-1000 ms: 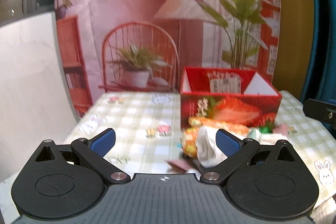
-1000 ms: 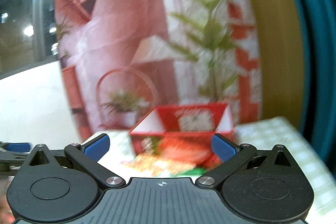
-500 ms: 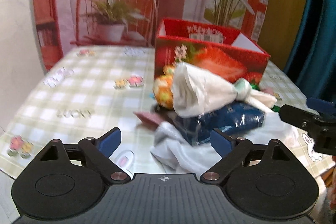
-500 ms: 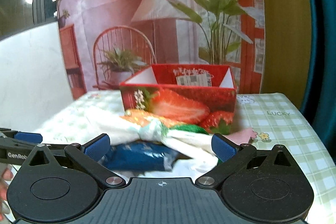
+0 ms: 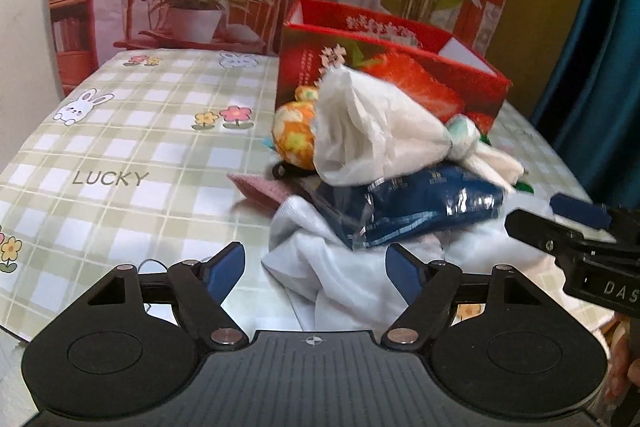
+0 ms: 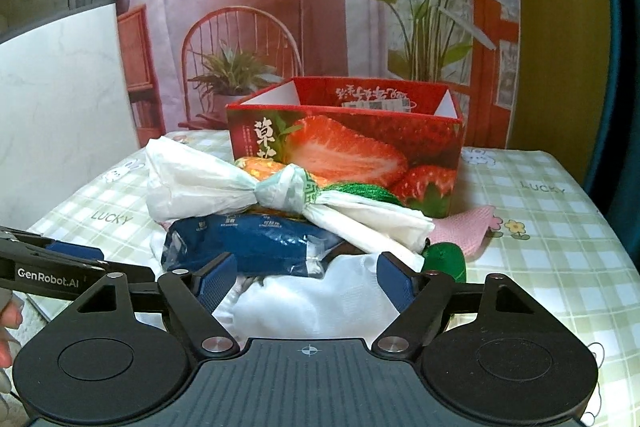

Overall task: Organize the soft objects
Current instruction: 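Move both grippers down toward the white tied cloth bundle on the pile, then close the right gripper on the white bundle while the left gripper grips it too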

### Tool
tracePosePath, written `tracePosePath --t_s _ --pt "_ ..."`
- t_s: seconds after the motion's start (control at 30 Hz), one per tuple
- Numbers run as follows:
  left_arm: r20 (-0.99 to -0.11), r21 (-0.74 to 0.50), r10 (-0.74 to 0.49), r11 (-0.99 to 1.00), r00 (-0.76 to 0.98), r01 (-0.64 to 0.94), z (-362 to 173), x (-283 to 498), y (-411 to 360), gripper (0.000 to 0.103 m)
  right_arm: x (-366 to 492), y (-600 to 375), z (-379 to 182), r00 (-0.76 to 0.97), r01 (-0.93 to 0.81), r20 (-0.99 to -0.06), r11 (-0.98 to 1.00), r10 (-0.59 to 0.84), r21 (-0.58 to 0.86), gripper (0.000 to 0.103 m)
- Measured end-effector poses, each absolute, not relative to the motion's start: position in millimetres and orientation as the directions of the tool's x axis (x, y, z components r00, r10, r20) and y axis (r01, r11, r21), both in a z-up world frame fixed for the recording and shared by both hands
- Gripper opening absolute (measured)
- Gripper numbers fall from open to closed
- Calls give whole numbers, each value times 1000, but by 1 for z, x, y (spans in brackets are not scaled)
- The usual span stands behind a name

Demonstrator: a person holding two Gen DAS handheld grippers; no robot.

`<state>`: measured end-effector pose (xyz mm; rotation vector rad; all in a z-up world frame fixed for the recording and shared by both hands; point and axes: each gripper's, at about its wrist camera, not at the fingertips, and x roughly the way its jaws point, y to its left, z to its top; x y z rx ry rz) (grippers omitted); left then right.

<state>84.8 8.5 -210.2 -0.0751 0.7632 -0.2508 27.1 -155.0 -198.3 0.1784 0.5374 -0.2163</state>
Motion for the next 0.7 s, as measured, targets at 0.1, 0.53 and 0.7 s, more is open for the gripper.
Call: tracePosePath --t_s 0.1,0.53,0.7 --pt "-642 -163 -246 969 726 184 -199 86 12 79 28 -158 -197 840 256 -517 960 -162 114 75" --pt "-557 -169 -309 951 771 259 -157 113 0 68 41 -195 -186 850 284 -488 953 -198 109 66" --pt "-571 -169 -329 944 752 284 -158 121 -5 68 47 -208 -189 849 265 -500 957 -174 118 61"
